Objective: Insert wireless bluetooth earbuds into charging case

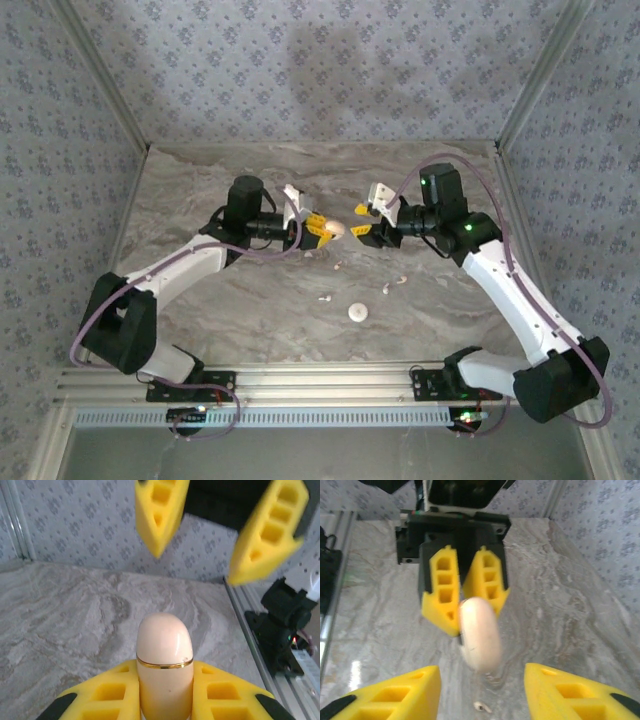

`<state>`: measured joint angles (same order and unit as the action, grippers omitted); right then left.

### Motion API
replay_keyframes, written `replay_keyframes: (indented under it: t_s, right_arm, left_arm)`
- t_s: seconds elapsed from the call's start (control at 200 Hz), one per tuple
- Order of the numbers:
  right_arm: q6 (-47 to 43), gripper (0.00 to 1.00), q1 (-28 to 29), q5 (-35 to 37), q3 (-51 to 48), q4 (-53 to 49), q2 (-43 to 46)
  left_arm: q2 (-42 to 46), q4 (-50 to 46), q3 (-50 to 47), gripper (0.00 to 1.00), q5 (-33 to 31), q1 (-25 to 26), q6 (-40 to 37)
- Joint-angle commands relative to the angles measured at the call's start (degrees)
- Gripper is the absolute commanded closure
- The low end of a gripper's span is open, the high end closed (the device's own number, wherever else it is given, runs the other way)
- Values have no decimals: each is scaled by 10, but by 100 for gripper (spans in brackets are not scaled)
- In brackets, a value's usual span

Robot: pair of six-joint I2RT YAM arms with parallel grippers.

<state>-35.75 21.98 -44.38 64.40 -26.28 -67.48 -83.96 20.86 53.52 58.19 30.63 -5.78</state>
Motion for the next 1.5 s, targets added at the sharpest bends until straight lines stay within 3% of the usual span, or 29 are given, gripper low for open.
replay_keyframes:
  t_s: [0.0, 0.24, 0.415, 1.079, 1.329, 1.494]
  right_arm:
    - [28, 43, -13, -75, -10, 25, 1]
    - [71, 38, -42, -178, 11, 54, -21]
    - [124, 37, -45, -158, 13, 110, -23]
    - [151, 38, -36, -108, 78, 147, -93]
    - [140, 35, -35, -180, 80, 140, -91]
    - [129, 35, -29, -163, 81, 127, -93]
  left_arm:
    - [-11, 173, -12, 82, 17, -2, 117]
    - [-15, 257, -16, 82, 17, 4, 171]
    - [-19, 324, -24, 83, 3, 6, 215]
    - [-11, 298, -15, 83, 8, 14, 197]
    - [-9, 278, -13, 83, -1, 14, 182]
    - [-10, 278, -11, 83, -1, 14, 182]
